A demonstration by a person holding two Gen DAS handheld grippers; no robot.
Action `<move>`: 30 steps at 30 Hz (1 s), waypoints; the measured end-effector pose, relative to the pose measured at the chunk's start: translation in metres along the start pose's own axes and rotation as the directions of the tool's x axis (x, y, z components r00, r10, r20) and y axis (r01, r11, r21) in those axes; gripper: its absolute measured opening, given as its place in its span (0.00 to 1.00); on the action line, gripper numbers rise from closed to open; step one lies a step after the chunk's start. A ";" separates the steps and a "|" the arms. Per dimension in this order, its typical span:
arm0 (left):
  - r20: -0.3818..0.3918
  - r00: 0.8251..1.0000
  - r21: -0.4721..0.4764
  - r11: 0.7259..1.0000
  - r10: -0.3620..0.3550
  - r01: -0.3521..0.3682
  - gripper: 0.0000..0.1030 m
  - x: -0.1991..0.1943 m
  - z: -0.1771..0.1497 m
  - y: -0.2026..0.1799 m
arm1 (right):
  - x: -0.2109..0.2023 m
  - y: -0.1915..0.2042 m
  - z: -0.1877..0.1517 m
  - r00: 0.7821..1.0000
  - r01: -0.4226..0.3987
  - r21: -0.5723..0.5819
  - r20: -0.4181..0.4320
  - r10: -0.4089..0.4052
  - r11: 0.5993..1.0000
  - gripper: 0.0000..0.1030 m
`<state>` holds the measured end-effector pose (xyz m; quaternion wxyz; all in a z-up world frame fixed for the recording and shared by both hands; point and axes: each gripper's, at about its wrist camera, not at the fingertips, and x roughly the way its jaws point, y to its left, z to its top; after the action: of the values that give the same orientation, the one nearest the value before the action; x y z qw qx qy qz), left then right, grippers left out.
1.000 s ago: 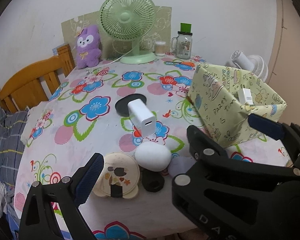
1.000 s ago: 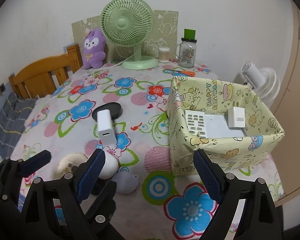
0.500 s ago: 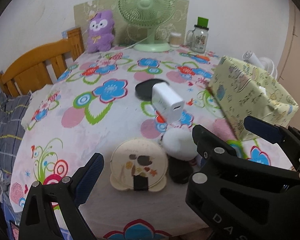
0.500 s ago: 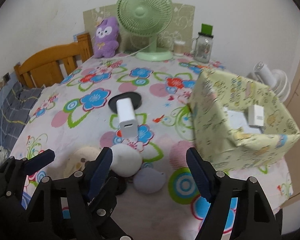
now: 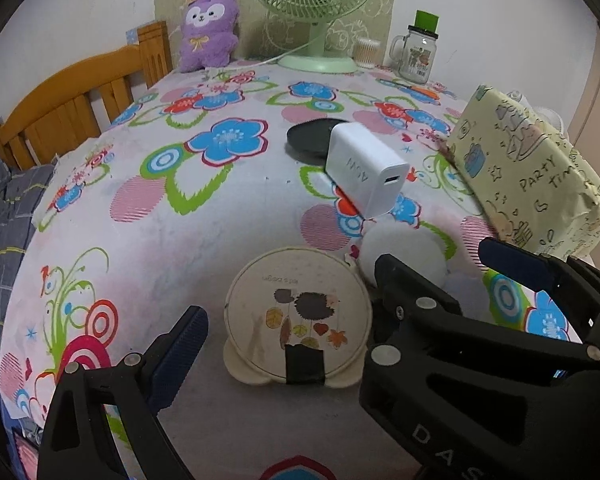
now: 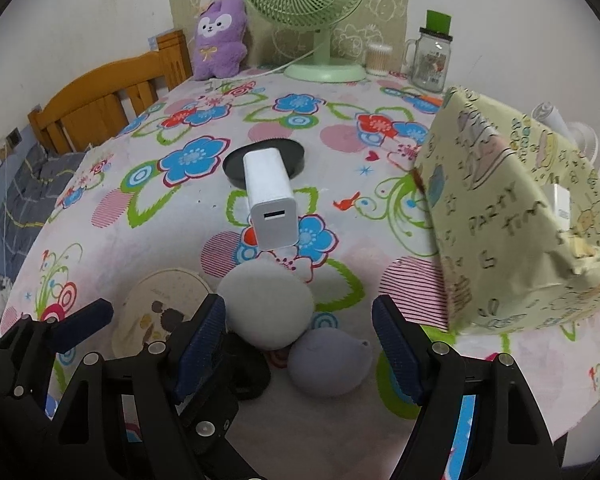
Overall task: Organize rigid objects
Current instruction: 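Grasp the round white speaker with the right tool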
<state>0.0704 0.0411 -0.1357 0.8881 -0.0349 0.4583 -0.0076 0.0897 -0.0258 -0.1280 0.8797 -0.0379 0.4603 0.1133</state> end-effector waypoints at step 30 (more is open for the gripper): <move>0.016 1.000 0.023 0.999 -0.023 0.022 0.95 0.006 0.013 -0.008 | -0.001 -0.014 0.011 0.999 0.009 0.027 0.033 -0.010 1.000 0.52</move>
<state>0.0847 0.0333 -0.1320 0.8919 -0.0302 0.4506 -0.0224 0.1017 -0.0379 -0.1213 0.8882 -0.0264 0.4469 0.1036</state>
